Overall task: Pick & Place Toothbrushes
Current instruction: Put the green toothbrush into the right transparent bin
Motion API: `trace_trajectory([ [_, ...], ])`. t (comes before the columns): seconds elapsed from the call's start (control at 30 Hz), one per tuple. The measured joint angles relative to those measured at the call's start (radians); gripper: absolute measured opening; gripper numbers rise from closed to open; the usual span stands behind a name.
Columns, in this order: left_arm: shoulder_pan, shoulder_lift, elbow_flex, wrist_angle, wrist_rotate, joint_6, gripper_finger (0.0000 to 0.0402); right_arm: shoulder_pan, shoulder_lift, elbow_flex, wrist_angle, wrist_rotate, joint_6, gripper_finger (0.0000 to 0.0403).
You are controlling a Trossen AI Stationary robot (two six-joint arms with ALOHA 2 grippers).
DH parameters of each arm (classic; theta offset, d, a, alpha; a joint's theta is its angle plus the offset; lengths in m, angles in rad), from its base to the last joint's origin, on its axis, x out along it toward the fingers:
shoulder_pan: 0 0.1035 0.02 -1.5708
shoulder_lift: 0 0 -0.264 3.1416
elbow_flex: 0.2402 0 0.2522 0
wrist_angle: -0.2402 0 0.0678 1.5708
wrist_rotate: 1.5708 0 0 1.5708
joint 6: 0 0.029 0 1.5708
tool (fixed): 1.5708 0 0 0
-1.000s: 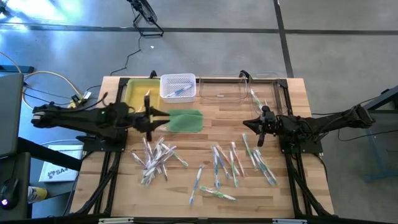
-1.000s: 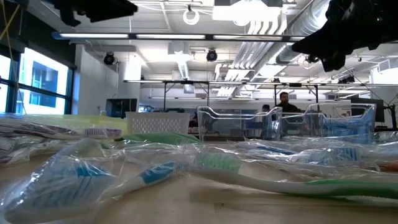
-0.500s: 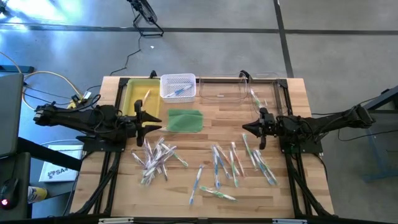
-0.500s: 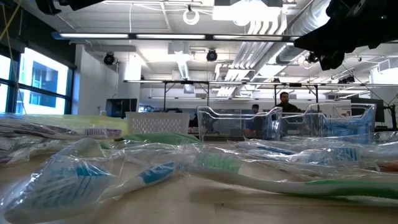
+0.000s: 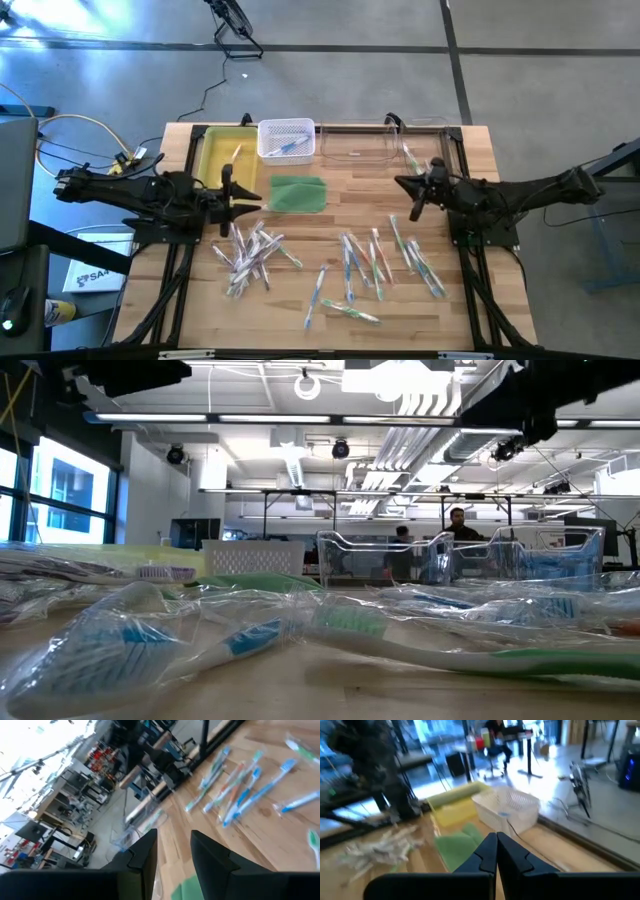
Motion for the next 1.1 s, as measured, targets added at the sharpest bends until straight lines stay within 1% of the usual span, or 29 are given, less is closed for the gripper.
trace_trajectory([
  [0.17, 0.0, 0.0, 0.0, -0.03, 0.0, 0.0, 0.0113, -0.001, 0.141, 0.135, -0.221, 0.005, 0.12, 0.0002],
  [0.23, 0.0, 0.0, 0.0, -0.029, 0.0, 0.001, 0.0113, -0.005, 0.198, 0.175, -0.315, 0.004, 0.205, 0.0002],
  [0.33, 0.0, 0.0, 0.0, -0.029, 0.0, 0.033, 0.0113, -0.013, 0.275, 0.235, -0.484, -0.008, 0.376, 0.0002],
  [0.43, 0.0, 0.0, 0.0, -0.03, 0.0, 0.063, 0.0113, -0.031, 0.342, 0.293, -0.645, -0.071, 0.55, 0.0002],
  [0.53, 0.0, 0.0, 0.0, -0.037, 0.0, 0.089, 0.0113, -0.046, 0.393, 0.328, -0.753, -0.167, 0.665, 0.0002],
  [0.7, 0.0, 0.0, 0.0, -0.058, -0.001, 0.105, 0.0113, -0.081, 0.449, 0.332, -0.814, -0.33, 0.763, 0.0002],
  [0.83, 0.0, 0.0, 0.0, -0.06, -0.001, 0.105, 0.0113, -0.103, 0.496, 0.332, -0.826, -0.435, 0.806, 0.0002],
  [1.0, 0.0, 0.0, 0.0, -0.06, -0.001, 0.105, 0.0113, -0.109, 0.556, 0.332, -0.821, -0.445, 0.804, 0.0003],
  [1.1, 0.0, 0.0, 0.0, -0.06, -0.002, 0.105, 0.0113, -0.109, 0.593, 0.332, -0.823, -0.503, 0.799, 0.0016],
])
